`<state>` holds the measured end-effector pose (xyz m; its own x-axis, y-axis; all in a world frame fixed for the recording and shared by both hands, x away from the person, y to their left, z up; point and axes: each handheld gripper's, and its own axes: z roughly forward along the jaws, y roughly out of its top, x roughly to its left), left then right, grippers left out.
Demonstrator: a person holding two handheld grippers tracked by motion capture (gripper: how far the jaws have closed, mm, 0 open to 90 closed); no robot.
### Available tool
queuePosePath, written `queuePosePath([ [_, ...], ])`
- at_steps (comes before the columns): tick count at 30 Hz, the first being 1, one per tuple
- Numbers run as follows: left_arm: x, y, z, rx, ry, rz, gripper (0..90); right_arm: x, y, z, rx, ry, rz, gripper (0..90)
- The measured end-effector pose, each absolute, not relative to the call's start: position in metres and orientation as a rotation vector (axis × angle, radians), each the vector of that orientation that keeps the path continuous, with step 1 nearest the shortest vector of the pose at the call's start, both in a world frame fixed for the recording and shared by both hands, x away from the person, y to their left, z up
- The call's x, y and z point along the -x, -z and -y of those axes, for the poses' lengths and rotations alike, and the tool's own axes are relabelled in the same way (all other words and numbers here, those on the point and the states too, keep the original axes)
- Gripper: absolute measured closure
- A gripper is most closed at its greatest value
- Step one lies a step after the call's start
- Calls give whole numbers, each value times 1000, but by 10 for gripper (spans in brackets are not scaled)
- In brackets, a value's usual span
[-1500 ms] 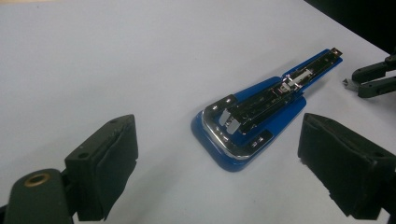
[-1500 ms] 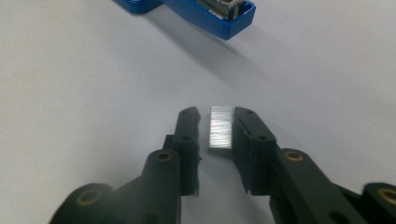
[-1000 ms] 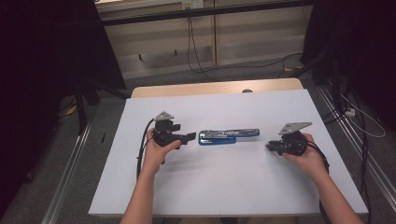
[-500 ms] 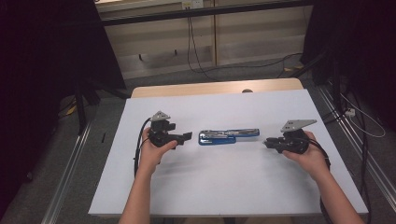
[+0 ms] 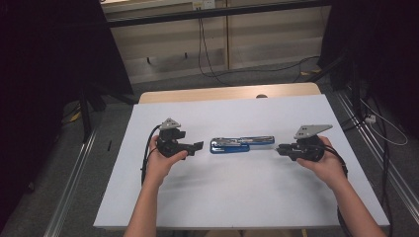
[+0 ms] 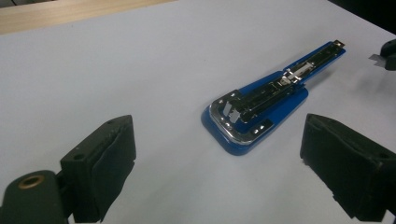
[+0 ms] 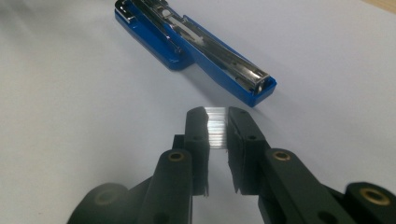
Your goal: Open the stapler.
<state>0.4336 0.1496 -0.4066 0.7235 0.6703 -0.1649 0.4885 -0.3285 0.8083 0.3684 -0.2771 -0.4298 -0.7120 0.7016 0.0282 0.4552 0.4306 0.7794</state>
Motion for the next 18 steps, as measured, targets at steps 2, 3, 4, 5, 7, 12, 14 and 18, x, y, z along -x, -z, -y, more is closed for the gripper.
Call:
queuePosePath([
  [2,-431,404,-152,-1994,-248,-884,103,-368,428,274,-981,-1166,-2390,795],
  [3,-431,404,-153,-1994,-241,-882,99,-368,427,273,-972,-1167,-2394,795],
  [4,-429,404,-155,-1993,-242,-880,96,-369,426,272,-964,-1170,-2397,795],
  [5,-427,405,-156,-1991,-245,-879,96,-370,425,269,-957,-1179,-2397,795],
  [7,-426,406,-158,-1989,-242,-879,96,-372,423,266,-944,-1177,-2408,795],
  [12,-422,408,-160,-2002,-248,-875,94,-378,417,255,-895,-1190,-2425,795],
  [14,-421,408,-161,-1997,-240,-878,94,-380,414,253,-881,-1206,-2431,795],
  [18,-419,408,-163,-1990,-226,-869,92,-386,406,247,-849,-1201,-2454,795],
])
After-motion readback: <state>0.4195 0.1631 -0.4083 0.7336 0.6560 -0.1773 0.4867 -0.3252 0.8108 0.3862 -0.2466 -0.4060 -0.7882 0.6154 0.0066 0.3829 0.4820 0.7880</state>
